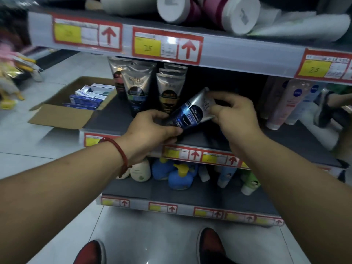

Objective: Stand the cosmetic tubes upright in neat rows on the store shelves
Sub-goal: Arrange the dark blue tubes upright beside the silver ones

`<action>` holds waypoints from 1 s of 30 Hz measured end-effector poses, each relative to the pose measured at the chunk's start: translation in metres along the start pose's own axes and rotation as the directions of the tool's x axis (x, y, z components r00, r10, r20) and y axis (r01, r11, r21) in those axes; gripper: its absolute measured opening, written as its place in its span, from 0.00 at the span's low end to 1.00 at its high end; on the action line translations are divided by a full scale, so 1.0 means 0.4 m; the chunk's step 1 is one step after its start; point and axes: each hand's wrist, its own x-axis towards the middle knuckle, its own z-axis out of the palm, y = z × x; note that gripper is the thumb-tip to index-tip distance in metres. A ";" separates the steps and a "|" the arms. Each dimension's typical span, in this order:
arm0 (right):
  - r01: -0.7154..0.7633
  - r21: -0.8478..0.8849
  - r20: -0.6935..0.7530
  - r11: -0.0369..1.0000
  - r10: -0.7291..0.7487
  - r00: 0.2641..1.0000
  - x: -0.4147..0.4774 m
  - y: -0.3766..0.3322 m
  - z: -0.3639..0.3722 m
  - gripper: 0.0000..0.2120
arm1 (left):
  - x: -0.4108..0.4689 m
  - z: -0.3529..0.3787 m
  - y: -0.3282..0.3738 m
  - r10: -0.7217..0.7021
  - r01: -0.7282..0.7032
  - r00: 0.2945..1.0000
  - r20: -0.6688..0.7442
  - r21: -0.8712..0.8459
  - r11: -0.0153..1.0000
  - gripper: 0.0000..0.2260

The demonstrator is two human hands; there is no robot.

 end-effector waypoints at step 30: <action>-0.038 -0.058 0.217 0.998 0.050 0.975 0.035 0.096 0.374 0.21 | 0.135 -0.291 -0.036 0.321 -0.147 0.945 -0.061 0.798 0.585 0.23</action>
